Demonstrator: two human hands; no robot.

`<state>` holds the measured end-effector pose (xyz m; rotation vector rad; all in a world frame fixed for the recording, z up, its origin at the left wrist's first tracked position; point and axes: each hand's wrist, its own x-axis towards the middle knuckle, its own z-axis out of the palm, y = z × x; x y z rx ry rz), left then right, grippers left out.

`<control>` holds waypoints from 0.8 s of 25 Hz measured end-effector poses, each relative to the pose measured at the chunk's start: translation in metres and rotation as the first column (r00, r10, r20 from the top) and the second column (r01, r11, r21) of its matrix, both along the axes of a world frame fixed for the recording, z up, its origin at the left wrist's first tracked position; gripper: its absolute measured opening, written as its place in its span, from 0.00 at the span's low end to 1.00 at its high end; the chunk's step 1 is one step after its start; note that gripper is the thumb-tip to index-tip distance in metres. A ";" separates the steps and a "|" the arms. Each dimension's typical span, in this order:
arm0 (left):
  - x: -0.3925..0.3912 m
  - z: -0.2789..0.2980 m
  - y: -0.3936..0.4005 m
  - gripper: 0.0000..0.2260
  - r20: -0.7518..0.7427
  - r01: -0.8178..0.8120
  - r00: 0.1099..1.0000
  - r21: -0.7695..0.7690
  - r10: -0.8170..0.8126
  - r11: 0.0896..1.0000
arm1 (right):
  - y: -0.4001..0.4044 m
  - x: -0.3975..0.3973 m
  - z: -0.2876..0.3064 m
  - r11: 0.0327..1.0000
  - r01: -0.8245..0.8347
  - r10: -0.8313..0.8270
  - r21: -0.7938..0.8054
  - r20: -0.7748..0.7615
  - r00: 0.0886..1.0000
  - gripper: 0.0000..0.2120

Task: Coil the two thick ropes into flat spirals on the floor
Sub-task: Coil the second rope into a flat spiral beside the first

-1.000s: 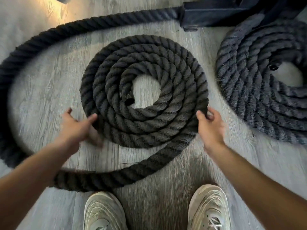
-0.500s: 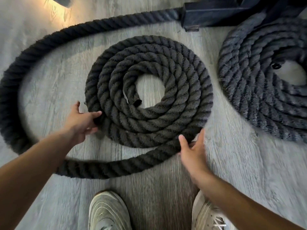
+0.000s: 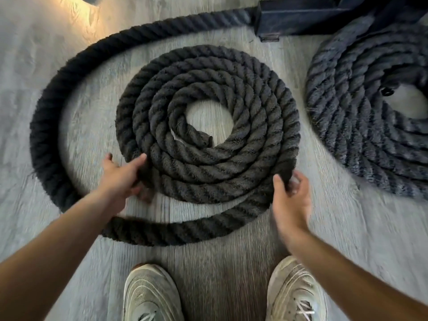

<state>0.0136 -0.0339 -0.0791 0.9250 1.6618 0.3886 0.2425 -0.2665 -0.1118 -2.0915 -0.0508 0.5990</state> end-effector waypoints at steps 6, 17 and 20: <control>0.007 0.007 0.048 0.34 -0.056 0.133 0.990 0.095 -0.128 0.987 | -0.032 -0.089 0.005 0.983 -0.181 0.176 -0.007 -0.193 0.965 0.41; 0.029 -0.020 -0.040 0.34 0.142 -0.010 0.989 -0.225 0.043 0.974 | 0.036 0.061 0.007 0.985 0.159 -0.154 0.065 -0.077 0.985 0.21; 0.034 -0.017 -0.029 0.38 0.063 -0.062 0.995 -0.149 0.072 0.987 | 0.043 0.059 0.008 0.986 0.162 -0.159 0.048 -0.069 0.985 0.23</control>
